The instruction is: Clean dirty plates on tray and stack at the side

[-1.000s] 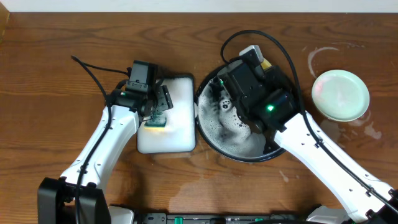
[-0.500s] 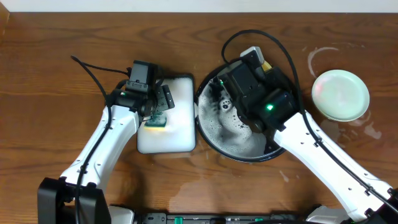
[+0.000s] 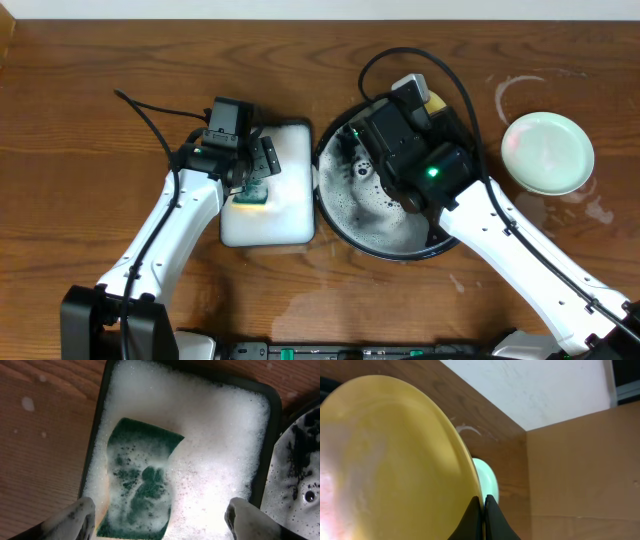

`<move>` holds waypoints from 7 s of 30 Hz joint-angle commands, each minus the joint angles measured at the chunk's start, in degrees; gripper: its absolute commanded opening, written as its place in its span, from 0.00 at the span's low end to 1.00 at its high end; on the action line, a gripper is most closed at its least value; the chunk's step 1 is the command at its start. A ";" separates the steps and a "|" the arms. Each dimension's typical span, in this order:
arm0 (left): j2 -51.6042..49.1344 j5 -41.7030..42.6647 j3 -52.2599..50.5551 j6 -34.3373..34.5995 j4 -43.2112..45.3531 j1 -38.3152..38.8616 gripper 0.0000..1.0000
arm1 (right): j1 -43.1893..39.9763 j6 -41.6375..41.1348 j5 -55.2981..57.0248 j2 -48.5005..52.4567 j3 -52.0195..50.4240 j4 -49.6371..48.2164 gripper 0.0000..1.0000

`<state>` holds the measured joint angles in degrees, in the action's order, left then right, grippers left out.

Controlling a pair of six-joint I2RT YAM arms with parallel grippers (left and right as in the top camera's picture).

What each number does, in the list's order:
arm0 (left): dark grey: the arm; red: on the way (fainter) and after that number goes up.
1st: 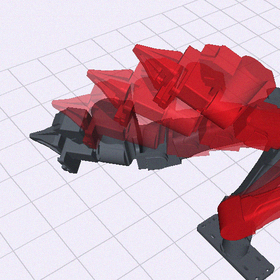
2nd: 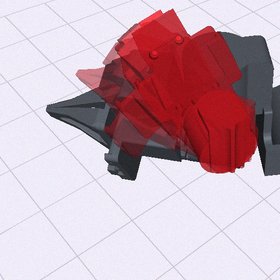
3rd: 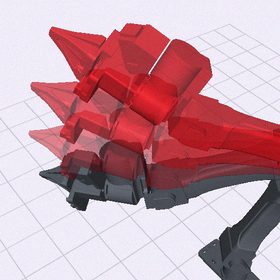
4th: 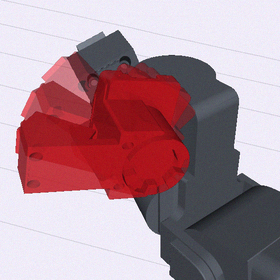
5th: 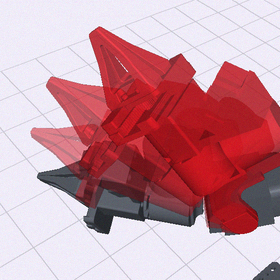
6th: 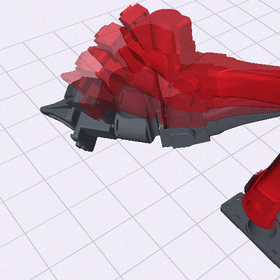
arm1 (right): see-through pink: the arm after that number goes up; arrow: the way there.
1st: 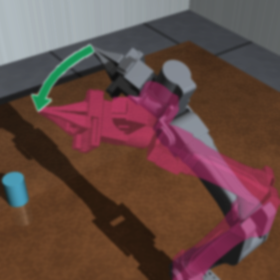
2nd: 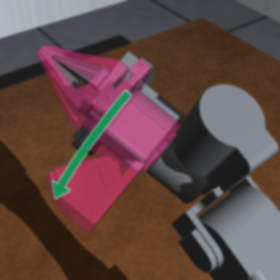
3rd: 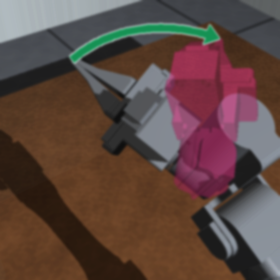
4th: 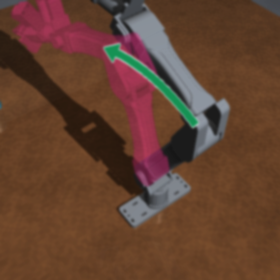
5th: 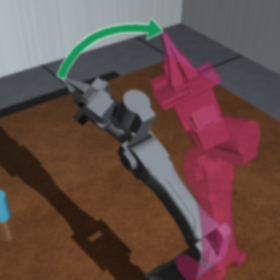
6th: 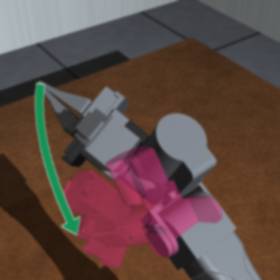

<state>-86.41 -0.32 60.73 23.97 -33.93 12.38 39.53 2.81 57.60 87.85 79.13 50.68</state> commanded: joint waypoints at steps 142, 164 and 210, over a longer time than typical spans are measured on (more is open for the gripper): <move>-0.17 -0.28 0.15 -0.15 -0.15 -0.20 0.87 | -50.18 -20.92 -76.06 -36.48 -22.69 22.47 0.99; -0.17 -0.28 0.15 -0.15 -0.15 -0.20 0.87 | -41.86 -18.16 -90.01 -76.15 -71.67 -41.90 0.99; -0.17 -0.28 0.15 -0.15 -0.15 -0.20 0.87 | -37.13 -2.34 -80.54 -87.54 -78.82 -48.09 0.99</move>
<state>-86.41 -0.32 60.71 23.97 -34.06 12.38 2.11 -0.56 -23.49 0.84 0.40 2.31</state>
